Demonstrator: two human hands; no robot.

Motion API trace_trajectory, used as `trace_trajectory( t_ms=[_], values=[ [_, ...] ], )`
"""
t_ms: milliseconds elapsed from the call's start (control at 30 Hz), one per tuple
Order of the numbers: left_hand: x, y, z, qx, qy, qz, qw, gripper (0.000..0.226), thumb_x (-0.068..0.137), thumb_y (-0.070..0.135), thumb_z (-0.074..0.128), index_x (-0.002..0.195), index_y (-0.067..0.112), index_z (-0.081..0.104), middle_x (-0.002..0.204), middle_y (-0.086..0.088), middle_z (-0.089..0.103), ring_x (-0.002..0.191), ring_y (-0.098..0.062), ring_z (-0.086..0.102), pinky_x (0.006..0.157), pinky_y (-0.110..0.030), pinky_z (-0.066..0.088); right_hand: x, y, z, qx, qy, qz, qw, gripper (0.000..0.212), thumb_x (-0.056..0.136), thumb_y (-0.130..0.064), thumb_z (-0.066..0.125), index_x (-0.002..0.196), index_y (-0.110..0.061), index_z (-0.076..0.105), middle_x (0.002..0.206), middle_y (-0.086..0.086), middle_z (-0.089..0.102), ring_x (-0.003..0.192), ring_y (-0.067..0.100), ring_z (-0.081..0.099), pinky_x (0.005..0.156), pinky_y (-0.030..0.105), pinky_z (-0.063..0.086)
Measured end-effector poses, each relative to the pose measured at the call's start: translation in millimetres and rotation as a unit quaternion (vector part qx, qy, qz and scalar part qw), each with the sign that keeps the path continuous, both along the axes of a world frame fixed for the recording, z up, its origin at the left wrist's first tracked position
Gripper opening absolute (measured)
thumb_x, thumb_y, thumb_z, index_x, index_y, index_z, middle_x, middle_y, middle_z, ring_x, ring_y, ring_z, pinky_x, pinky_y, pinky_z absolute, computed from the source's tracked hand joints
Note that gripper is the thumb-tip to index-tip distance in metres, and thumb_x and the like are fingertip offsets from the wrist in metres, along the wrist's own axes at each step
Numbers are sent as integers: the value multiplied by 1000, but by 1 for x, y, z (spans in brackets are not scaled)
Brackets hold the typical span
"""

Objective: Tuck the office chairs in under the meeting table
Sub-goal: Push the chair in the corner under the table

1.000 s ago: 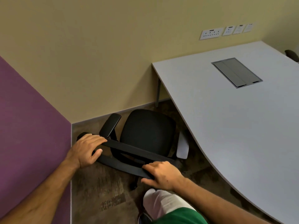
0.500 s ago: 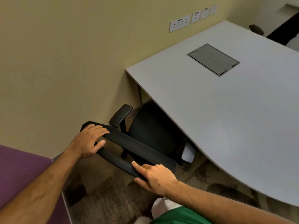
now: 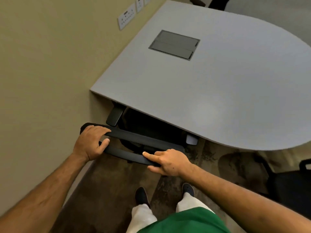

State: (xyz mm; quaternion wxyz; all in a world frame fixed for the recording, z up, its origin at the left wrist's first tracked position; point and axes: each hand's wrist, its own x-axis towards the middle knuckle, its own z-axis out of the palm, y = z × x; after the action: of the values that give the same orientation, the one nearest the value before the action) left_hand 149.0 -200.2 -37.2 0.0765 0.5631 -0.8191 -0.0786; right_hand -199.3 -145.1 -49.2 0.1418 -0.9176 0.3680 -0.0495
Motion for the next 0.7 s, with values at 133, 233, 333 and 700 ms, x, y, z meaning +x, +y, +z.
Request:
trace_trajectory(
  t_ms=[133, 233, 333, 700],
  values=[
    [22, -50, -3, -4, 1, -29, 1000, 47, 85, 43, 47, 115, 13, 68, 113, -5, 70, 106, -25, 61, 96, -42, 41, 22, -27, 5, -29, -6, -27, 999, 57, 99, -58, 43, 149, -31, 42, 94, 2, 69, 64, 28, 64, 51, 28, 36],
    [31, -82, -5, 1, 3, -45, 999, 45, 87, 44, 46, 116, 16, 67, 111, -2, 69, 103, -24, 60, 95, -42, 41, 31, -44, 6, -43, -25, -46, 998, 55, 98, -54, 50, 146, -28, 48, 91, 3, 70, 61, 27, 62, 52, 27, 35],
    [34, -102, -4, 2, 5, -48, 999, 46, 89, 46, 45, 115, 17, 67, 107, -1, 69, 99, -23, 60, 95, -43, 41, 37, -60, 7, -38, -21, -74, 996, 54, 98, -54, 49, 147, -29, 48, 97, 3, 72, 67, 27, 64, 55, 28, 37],
    [33, -145, 0, 22, -7, -60, 998, 55, 86, 52, 41, 117, 13, 67, 110, -9, 71, 100, -32, 62, 90, -50, 46, 22, -59, -1, -82, -11, -109, 991, 51, 104, -38, 47, 147, -13, 38, 120, 12, 60, 105, 27, 54, 83, 39, 51]
  ],
)
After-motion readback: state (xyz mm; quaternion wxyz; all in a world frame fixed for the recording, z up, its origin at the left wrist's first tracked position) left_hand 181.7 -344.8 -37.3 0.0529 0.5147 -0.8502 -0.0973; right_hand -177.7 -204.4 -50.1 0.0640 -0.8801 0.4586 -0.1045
